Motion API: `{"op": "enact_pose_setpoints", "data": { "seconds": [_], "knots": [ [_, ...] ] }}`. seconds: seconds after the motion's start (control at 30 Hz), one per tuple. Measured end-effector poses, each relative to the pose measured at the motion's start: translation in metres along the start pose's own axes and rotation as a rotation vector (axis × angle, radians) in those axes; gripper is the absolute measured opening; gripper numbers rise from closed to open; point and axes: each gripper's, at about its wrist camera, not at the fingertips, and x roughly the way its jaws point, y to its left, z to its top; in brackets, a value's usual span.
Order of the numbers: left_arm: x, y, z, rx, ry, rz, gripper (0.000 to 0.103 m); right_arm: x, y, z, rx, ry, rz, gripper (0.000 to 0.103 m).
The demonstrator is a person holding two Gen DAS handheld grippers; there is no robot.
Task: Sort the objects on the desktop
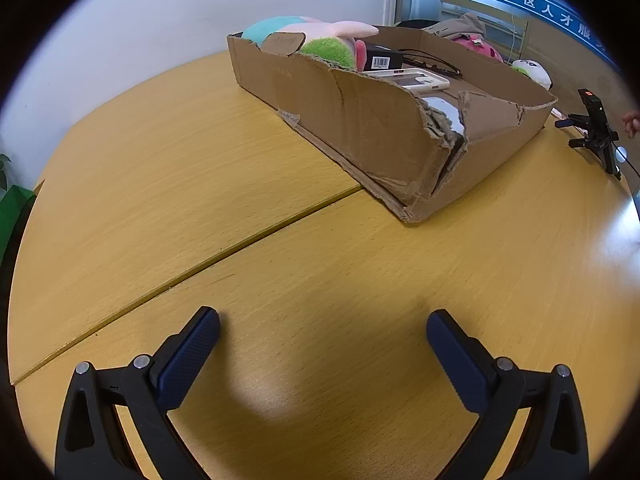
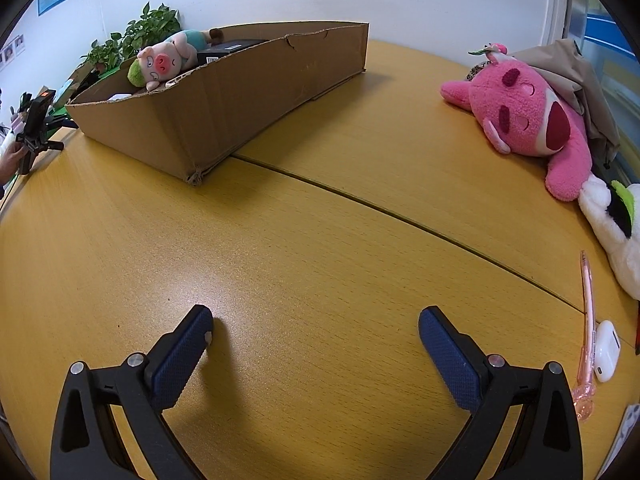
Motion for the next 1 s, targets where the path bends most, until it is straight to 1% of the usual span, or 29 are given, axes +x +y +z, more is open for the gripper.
{"op": "enact_pose_setpoints", "data": {
  "seconds": [0.83, 1.0],
  "knots": [
    [-0.0003, 0.0026, -0.0010, -0.001, 0.006, -0.002, 0.103, 0.0000, -0.0019, -0.0001, -0.004, -0.002, 0.001, 0.103],
    [0.0016, 0.0052, 0.0039, 0.000, 0.010, -0.002, 0.103, -0.0001, 0.0005, 0.0002, -0.005, -0.003, -0.002, 0.103]
  ]
}}
